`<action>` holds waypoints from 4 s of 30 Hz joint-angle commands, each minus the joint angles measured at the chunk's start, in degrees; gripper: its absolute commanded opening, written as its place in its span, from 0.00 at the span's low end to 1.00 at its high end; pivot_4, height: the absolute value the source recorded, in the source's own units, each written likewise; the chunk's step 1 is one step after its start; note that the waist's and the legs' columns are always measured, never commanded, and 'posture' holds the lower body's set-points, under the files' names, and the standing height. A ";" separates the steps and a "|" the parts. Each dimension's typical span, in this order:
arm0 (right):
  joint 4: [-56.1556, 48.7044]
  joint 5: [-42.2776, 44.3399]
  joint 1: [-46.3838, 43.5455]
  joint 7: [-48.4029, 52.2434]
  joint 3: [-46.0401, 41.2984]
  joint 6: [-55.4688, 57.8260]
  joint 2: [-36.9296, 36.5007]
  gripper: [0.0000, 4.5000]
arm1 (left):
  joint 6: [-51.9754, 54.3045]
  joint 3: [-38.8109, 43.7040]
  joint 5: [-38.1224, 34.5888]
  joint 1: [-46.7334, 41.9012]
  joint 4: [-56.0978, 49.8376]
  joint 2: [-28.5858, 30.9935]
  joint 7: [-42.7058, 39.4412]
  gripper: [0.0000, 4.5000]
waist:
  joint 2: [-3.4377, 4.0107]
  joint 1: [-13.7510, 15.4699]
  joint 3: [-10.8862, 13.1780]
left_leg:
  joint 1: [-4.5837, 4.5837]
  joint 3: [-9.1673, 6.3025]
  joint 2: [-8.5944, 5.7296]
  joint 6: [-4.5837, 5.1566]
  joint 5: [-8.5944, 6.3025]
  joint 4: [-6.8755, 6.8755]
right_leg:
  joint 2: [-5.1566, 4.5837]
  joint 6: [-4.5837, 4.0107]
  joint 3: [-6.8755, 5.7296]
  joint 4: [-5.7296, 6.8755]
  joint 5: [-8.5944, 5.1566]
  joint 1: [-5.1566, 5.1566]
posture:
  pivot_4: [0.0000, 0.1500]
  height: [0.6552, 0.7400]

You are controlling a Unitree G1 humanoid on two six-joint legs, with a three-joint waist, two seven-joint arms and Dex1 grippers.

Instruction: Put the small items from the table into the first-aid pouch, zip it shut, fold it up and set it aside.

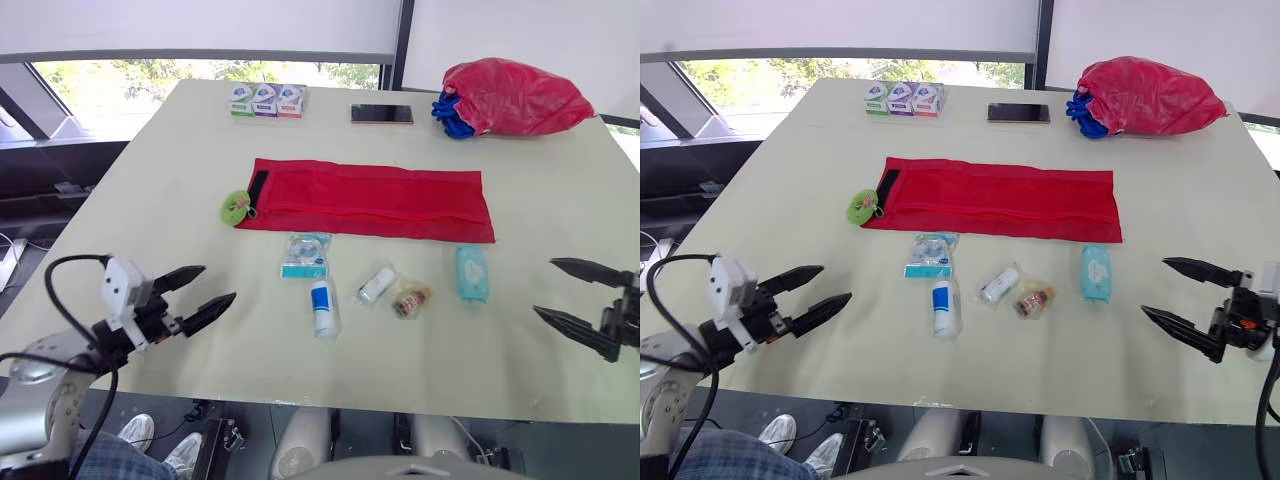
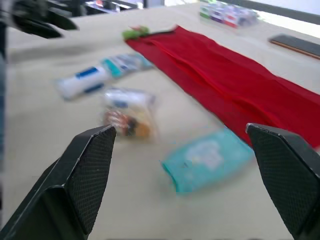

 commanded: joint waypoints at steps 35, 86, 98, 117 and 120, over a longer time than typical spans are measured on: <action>-25.87 1.19 -19.65 -25.44 19.89 15.10 3.98 1.00 | 54.98 -9.11 -9.85 -38.65 12.17 -12.69 22.76 0.01 | -0.47 -0.15 0.23 | -0.04 -0.22 -0.19 -0.35 0.22 0.08 | 0.43 0.23 -0.34 0.10 0.17 0.10 | 1.00 1.00; -16.60 42.57 -39.60 -82.61 25.19 40.11 24.91 0.00 | 57.56 -3.78 -40.03 -48.14 4.99 -27.12 38.69 0.00 | -0.55 -0.51 0.25 | -0.13 -0.22 -0.23 -0.27 0.21 0.07 | 0.94 0.17 0.33 0.20 0.18 -0.04 | 1.00 1.00; -16.02 42.04 -38.11 -81.26 24.96 39.89 23.76 0.00 | 54.02 -4.56 -39.42 -46.67 3.77 -22.52 35.78 0.23 | -0.55 -0.59 0.25 | -0.14 -0.22 -0.22 -0.25 0.20 0.07 | 0.94 0.17 0.34 0.19 0.18 -0.06 | 1.00 1.00; -17.91 38.56 -31.99 -78.17 22.69 39.37 17.92 0.00 | -2.61 -28.49 22.74 -37.24 16.98 7.03 20.38 0.99 | -0.56 -1.33 0.25 | -0.30 0.10 -0.13 -0.20 0.17 -0.19 | 0.93 -0.07 0.65 0.14 0.05 -0.45 | 1.00 1.00; -17.92 38.54 -32.28 -78.22 23.05 39.23 18.17 0.00 | -9.79 -30.20 28.97 -39.19 21.47 6.34 21.47 0.99 | -0.59 -0.97 0.23 | -0.50 0.07 -0.13 -0.18 0.16 -0.17 | 0.86 0.08 0.60 0.13 0.14 -0.59 | 1.00 1.00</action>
